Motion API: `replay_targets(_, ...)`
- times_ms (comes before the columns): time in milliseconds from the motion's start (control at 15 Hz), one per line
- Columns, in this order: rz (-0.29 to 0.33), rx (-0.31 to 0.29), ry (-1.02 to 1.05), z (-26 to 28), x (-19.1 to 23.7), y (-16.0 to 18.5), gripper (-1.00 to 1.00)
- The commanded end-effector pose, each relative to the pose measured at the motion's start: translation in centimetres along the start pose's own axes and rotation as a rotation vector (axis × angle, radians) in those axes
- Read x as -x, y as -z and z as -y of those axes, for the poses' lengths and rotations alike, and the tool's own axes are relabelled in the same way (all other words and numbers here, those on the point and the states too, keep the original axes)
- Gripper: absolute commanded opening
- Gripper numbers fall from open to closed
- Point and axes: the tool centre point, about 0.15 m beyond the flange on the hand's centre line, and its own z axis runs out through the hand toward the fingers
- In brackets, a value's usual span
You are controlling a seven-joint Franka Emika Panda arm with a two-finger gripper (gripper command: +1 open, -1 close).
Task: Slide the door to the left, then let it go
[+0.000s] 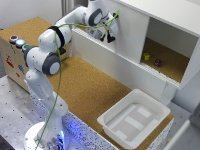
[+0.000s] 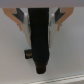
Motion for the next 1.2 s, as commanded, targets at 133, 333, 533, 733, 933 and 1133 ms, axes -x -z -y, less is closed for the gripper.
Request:
replay_targets(133, -0.076, 0.089, 0.029, 9.2, 1.5, -3.0, -1.0)
replay_targets(333, -0.081, 0.066, 0.058, 11.1, 1.5, -2.4, -1.0)
replay_targets(533, -0.106, 0.022, 0.089, 14.0, 1.2, -1.1, -1.0)
replay_targets(733, -0.136, 0.097, 0.067, 14.8, 2.1, 0.9, 1.0)
replay_targets(933, -0.104, 0.092, 0.007, 12.7, 4.7, 3.3, 1.0)
replay_targets(1133, -0.026, -0.019, -0.006, 10.6, 6.6, 3.4, 1.0)
